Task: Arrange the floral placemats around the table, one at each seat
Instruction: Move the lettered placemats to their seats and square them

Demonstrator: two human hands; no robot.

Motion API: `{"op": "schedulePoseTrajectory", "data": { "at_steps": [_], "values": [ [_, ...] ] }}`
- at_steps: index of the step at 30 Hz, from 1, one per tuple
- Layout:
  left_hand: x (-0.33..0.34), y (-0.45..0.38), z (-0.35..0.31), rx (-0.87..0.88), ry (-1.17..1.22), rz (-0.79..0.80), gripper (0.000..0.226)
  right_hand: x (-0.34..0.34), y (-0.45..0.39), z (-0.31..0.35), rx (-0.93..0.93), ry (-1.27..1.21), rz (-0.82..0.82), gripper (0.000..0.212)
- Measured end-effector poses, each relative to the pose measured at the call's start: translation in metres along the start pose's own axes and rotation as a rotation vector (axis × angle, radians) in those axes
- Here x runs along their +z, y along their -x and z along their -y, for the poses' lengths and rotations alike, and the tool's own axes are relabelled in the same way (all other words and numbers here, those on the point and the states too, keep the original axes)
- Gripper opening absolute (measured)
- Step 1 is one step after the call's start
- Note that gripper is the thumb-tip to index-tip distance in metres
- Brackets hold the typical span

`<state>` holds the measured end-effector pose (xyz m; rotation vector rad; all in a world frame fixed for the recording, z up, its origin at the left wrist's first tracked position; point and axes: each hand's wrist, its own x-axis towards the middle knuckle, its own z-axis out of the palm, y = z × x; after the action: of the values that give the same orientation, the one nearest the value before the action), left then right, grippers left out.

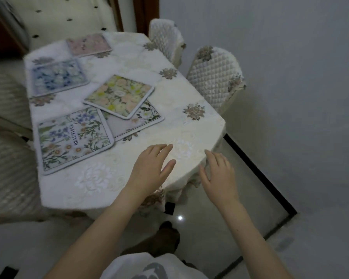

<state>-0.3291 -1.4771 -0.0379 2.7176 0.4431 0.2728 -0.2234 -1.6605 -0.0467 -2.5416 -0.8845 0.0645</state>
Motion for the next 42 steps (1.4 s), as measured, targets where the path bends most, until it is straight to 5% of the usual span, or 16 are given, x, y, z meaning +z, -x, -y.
{"op": "schedulePoseTrajectory", "data": {
  "at_steps": [28,42],
  "values": [
    [0.058,-0.238,0.14,-0.643,0.08,-0.222,0.048,0.103,-0.393,0.017,-0.617,0.093,0.402,0.048],
    [0.168,-0.308,0.144,-1.034,0.015,-0.061,0.077,0.209,-0.487,0.002,-1.098,0.181,0.78,0.052]
  ]
}}
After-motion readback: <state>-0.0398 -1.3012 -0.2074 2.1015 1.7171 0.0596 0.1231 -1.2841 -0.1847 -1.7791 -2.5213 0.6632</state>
